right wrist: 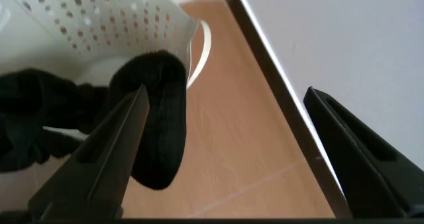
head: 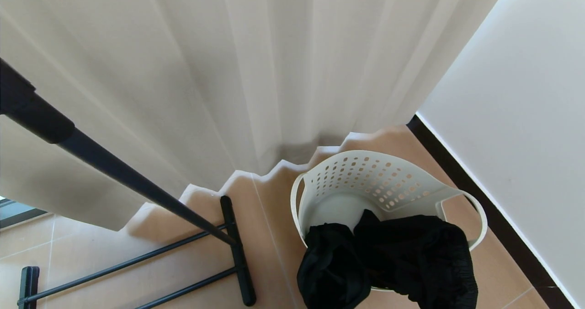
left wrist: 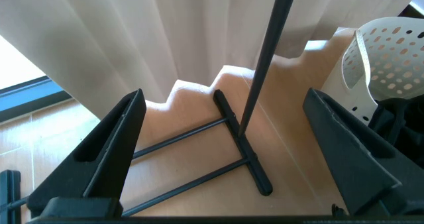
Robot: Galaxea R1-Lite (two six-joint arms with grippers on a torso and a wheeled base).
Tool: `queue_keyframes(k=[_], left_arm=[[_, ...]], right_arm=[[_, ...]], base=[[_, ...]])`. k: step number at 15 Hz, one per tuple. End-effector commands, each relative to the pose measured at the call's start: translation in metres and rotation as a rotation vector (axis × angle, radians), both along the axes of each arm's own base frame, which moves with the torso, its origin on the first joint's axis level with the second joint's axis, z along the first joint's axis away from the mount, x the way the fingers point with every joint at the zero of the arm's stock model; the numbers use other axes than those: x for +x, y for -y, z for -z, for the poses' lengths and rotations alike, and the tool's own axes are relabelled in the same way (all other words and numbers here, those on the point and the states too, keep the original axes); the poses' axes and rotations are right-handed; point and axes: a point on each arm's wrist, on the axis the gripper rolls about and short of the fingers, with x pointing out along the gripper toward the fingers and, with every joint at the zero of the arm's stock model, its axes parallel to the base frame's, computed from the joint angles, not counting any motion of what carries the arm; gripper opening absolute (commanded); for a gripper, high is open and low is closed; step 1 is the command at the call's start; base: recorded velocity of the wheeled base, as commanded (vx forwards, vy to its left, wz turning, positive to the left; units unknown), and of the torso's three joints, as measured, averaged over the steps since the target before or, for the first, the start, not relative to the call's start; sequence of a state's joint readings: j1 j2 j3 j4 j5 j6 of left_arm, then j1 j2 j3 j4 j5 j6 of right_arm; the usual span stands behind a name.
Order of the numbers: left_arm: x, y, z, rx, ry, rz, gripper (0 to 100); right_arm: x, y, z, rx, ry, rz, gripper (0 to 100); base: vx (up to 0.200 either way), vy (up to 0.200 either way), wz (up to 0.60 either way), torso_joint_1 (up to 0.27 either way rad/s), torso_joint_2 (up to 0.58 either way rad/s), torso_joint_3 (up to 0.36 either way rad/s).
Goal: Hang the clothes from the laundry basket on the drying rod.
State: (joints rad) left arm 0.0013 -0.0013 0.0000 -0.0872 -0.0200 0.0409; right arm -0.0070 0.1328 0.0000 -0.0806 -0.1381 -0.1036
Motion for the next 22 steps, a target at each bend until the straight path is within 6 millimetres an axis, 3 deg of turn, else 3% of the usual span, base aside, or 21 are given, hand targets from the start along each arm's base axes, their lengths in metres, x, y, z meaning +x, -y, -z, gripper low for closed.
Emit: queue_keyframes(k=[1,2,3,8,10,13,18,22], left_arm=[[0.0,0.0,0.0,-0.003,-0.001,-0.002,100],[0.0,0.0,0.0,-0.003,-0.001,-0.002,100],[0.0,0.0,0.0,-0.003,-0.001,0.0,100],[0.0,0.0,0.0,-0.003,-0.001,-0.002,100],[0.0,0.0,0.0,-0.003,-0.001,-0.002,100],[0.0,0.0,0.0,-0.004,-0.001,-0.003,100],[0.0,0.0,0.0,-0.004,-0.001,-0.001,100],[0.0,0.0,0.0,-0.004,-0.001,-0.001,100]], right_arm=[[0.03,-0.001,0.0,-0.082,-0.336,-0.073,100],[0.032,-0.001,0.0,-0.098,-0.352,-0.078,100],[0.06,-0.003,-0.036,-0.143,-0.392,-0.103,100],[0.144,-0.008,-0.068,-0.407,-0.589,-0.202,100],[0.162,-0.009,-0.067,-0.533,-0.638,-0.255,100],[0.195,-0.012,-0.049,-0.768,-0.77,-0.398,100],[0.236,-0.019,-0.036,-0.87,-0.837,-0.491,100],[0.255,-0.02,-0.03,-0.892,-0.809,-0.483,100]], base=[[0.0,0.0,0.0,0.012,0.01,-0.139],[0.0,0.0,0.0,-0.002,0.0,-0.066],[0.0,0.0,0.0,0.0,0.0,0.0],[0.0,0.0,0.0,0.0,0.0,0.0],[0.0,0.0,0.0,0.0,0.0,0.0],[0.0,0.0,0.0,0.0,0.0,0.0],[0.0,0.0,0.0,0.0,0.0,0.0],[0.0,0.0,0.0,0.0,0.0,0.0]])
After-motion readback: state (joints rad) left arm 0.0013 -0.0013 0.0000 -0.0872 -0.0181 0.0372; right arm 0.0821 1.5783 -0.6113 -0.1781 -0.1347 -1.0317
